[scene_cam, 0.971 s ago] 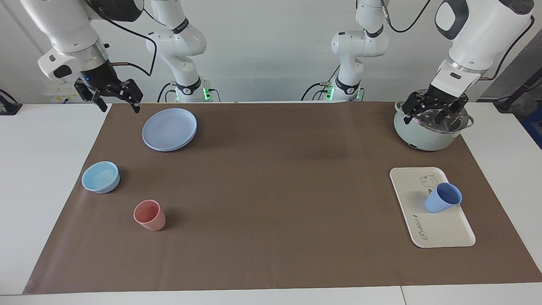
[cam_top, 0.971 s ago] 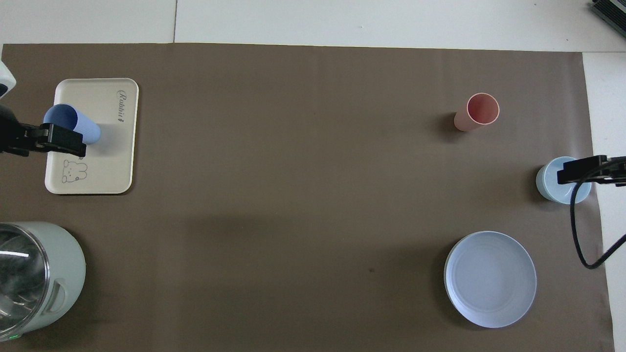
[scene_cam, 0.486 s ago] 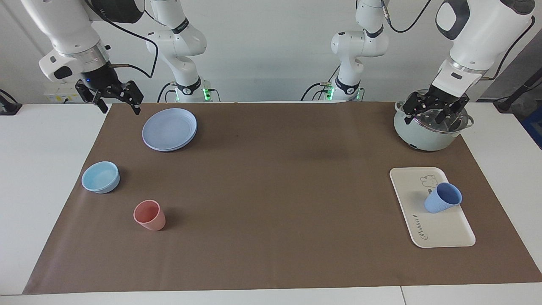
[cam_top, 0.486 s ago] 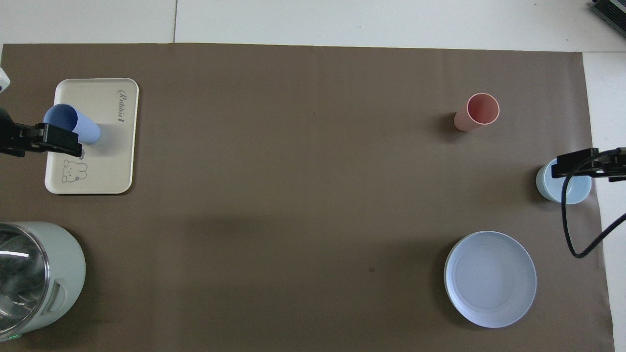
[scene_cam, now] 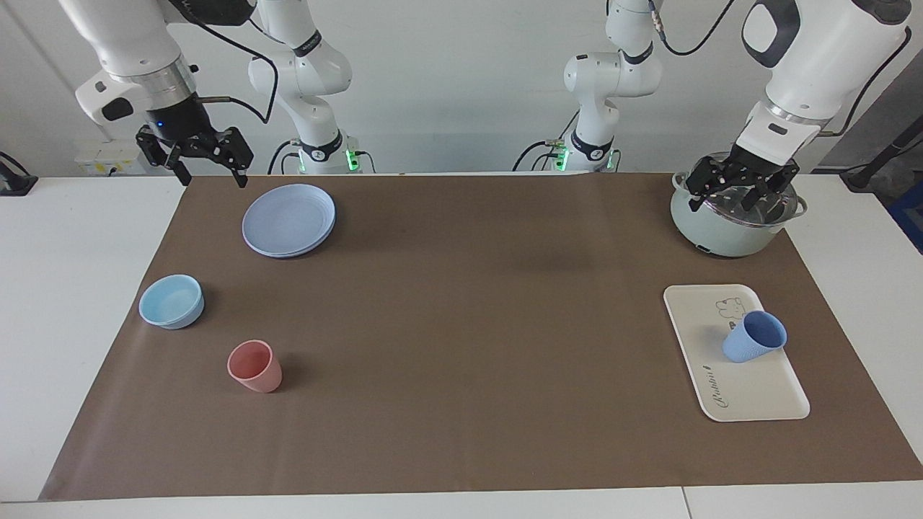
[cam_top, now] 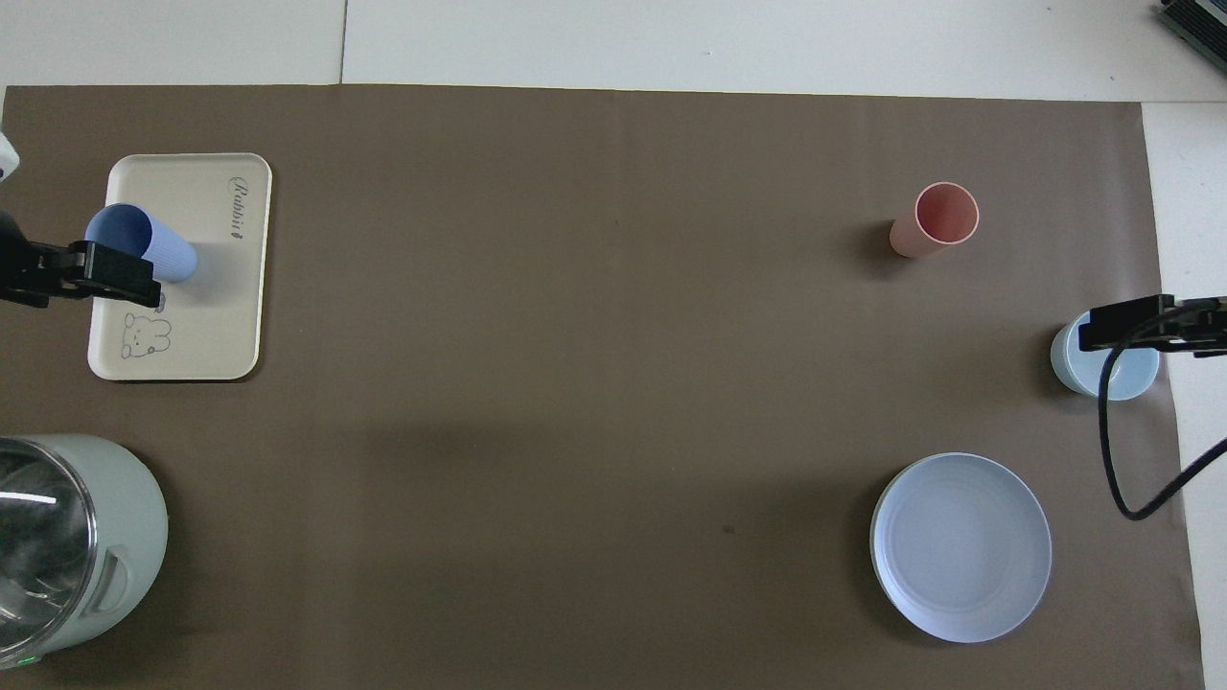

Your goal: Place cup on tray

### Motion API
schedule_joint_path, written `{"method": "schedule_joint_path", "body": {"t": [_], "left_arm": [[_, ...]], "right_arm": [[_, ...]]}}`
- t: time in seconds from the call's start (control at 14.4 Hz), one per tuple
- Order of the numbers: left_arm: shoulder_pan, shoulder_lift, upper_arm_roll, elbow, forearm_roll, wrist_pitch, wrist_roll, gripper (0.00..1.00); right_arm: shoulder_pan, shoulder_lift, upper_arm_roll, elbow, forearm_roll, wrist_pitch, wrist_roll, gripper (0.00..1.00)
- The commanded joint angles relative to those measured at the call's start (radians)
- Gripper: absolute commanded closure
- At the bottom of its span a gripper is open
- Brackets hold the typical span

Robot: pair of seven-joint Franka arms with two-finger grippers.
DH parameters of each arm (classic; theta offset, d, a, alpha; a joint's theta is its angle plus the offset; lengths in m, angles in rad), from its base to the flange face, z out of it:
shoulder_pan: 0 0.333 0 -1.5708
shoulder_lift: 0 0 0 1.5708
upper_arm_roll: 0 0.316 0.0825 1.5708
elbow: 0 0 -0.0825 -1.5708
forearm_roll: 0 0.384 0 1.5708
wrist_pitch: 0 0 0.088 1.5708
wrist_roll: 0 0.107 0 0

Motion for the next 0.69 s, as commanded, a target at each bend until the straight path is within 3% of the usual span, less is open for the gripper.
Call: {"method": "schedule_joint_path", "body": {"t": [0.0,0.62], "left_arm": [[0.005,-0.019,0.002,-0.020,-0.010,-0.003,0.005,0.00],[0.005,-0.019,0.002,-0.020,-0.010,-0.003,0.005,0.00]], "right_arm": [[0.004,-0.016,0.001,-0.019,-0.018,0.013,0.024,0.00],[0.004,-0.016,0.000,-0.017,-0.024,0.000,0.024,0.00]]}}
